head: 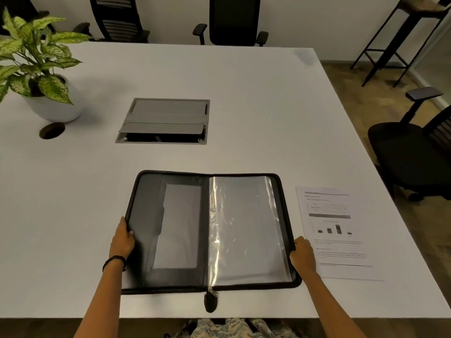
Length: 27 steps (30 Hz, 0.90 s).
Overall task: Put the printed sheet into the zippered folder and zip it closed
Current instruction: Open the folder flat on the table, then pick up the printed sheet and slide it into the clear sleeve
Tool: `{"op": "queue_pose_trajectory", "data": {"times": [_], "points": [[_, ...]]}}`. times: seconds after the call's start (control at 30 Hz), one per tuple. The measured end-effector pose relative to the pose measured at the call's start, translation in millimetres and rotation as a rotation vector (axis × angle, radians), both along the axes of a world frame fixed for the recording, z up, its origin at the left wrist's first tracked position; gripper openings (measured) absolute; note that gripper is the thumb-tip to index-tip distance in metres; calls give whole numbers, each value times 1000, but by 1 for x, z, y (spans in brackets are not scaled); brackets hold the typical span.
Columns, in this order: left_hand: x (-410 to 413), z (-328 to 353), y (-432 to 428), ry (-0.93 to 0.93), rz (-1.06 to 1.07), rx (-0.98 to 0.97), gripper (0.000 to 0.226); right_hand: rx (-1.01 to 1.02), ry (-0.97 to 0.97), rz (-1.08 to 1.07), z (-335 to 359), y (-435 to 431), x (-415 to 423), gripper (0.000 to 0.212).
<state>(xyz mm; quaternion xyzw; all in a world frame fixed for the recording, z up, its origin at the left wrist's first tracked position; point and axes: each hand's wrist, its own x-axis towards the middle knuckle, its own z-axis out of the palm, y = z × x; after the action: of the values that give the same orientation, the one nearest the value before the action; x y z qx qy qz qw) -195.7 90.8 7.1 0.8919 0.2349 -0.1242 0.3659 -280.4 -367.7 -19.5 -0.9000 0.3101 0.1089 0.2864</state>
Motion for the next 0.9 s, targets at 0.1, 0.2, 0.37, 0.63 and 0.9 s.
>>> {"op": "queue_pose_trajectory", "data": {"times": [0.1, 0.2, 0.37, 0.63, 0.9], "points": [[-1, -11, -1, 89, 32, 31, 60, 15, -22, 7, 2, -4, -2, 25], [3, -7, -27, 22, 33, 233, 71, -1, -103, -64, 6, -9, -5, 24], [15, 7, -134, -269, -251, 170, 73, -63, -151, -126, 8, -31, -18, 33], [10, 13, -321, 42, -590, -508, 60, -22, -50, -33, 7, -77, -40, 42], [-30, -12, -429, 423, -476, -773, 46, 77, 93, -37, 5, -95, -36, 49]]}}
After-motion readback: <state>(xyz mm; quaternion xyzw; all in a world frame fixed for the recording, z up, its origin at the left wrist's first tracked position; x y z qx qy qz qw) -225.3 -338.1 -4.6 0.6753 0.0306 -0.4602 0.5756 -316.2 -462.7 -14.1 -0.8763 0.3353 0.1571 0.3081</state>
